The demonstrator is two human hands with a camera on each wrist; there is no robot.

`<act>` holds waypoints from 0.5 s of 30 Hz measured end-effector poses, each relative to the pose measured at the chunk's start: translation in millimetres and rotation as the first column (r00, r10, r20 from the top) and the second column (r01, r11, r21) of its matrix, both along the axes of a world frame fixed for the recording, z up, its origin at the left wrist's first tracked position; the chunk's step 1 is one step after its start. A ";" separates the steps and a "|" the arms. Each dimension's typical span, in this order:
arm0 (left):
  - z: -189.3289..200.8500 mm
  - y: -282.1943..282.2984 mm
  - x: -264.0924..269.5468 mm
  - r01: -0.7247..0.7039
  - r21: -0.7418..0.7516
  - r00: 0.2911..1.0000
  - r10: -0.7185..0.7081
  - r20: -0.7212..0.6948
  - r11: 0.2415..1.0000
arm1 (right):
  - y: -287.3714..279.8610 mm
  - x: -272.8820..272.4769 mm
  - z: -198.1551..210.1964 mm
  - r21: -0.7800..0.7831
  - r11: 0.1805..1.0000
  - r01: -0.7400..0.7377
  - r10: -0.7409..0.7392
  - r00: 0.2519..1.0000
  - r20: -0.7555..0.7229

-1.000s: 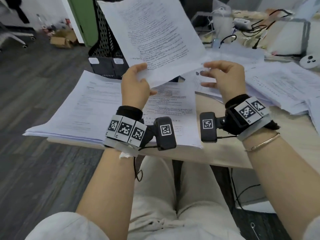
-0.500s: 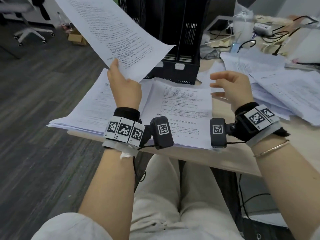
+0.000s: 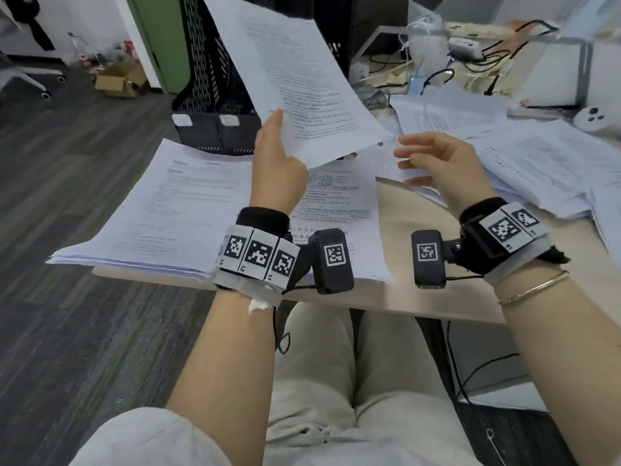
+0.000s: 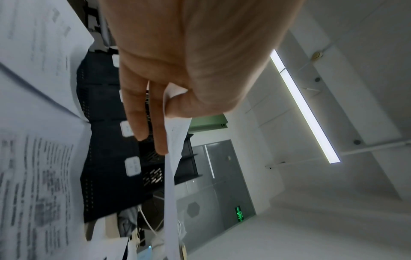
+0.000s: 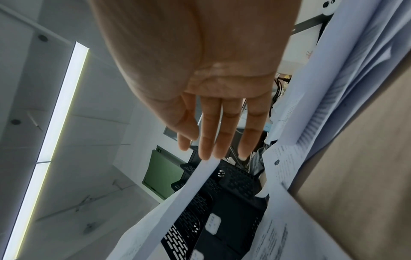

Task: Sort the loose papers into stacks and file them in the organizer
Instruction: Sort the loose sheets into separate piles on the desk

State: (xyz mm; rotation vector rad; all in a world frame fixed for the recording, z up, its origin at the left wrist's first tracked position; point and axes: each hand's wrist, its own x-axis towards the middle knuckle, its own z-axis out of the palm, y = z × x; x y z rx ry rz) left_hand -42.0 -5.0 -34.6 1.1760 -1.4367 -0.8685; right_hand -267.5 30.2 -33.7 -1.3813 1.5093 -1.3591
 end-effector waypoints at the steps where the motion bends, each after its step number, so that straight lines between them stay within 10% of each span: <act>1: 1.2 2.7 -8.3 0.020 -0.007 1.000 -0.019 0.019 1.000 | 3.9 -3.8 0.4 -0.002 1.000 -0.013 0.013 1.000 0.005; 15: -5.8 25.5 -126.1 0.352 -0.063 0.922 -0.334 0.194 0.934 | 57.0 -86.2 -8.0 0.072 0.980 0.184 -0.186 0.982 0.022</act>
